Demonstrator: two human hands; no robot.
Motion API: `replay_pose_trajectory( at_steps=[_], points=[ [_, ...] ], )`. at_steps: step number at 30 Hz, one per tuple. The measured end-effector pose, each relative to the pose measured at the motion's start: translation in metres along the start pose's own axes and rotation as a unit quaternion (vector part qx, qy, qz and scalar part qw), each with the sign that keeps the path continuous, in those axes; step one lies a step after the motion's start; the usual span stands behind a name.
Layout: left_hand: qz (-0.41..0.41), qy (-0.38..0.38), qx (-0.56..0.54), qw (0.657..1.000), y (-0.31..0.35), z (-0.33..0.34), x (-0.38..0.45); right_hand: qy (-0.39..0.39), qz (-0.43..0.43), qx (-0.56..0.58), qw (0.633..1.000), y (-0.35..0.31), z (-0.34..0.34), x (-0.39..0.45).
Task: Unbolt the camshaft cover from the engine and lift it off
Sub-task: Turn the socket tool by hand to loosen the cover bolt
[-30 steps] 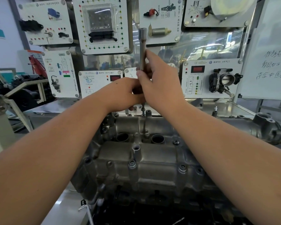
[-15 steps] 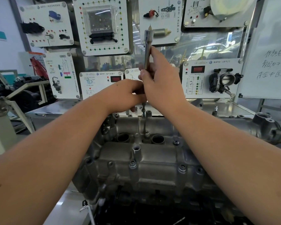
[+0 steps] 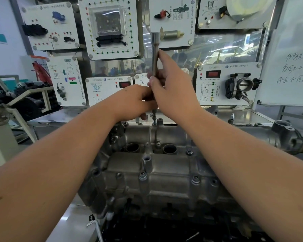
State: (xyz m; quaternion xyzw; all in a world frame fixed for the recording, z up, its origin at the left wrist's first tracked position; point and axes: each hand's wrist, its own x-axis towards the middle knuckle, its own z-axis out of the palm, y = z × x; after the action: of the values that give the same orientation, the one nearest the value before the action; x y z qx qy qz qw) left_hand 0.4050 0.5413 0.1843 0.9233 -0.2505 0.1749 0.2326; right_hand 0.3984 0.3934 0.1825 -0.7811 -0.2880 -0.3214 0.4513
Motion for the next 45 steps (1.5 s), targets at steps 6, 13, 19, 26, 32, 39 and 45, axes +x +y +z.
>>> replay_pose_trajectory(
  at_steps=[6,13,19,26,32,39,45],
  points=[
    [0.004,0.018,0.010,1.000,-0.0022,0.0016,0.0018,0.015,-0.023,-0.018,0.999,0.0013,0.0013,-0.0008],
    [-0.003,0.000,0.004,1.000,0.0013,-0.0003,0.0010,0.005,-0.009,-0.010,1.000,0.0055,0.0004,0.0012],
    [-0.005,0.015,0.023,1.000,0.0014,0.0007,0.0022,0.025,-0.025,-0.011,0.999,0.0044,0.0026,0.0022],
    [0.003,-0.003,0.013,1.000,0.0029,-0.0003,0.0009,-0.010,-0.006,-0.004,1.000,0.0035,-0.0003,0.0017],
    [0.000,0.026,0.020,0.999,0.0002,0.0023,0.0022,0.018,-0.020,-0.029,0.999,0.0017,0.0018,0.0021],
    [-0.021,0.006,0.022,1.000,0.0011,0.0001,0.0018,0.004,-0.011,-0.023,1.000,0.0040,0.0022,0.0010],
    [-0.019,0.006,-0.003,1.000,0.0022,0.0022,0.0021,0.017,-0.011,-0.024,0.999,0.0054,0.0036,0.0046]
  ],
)
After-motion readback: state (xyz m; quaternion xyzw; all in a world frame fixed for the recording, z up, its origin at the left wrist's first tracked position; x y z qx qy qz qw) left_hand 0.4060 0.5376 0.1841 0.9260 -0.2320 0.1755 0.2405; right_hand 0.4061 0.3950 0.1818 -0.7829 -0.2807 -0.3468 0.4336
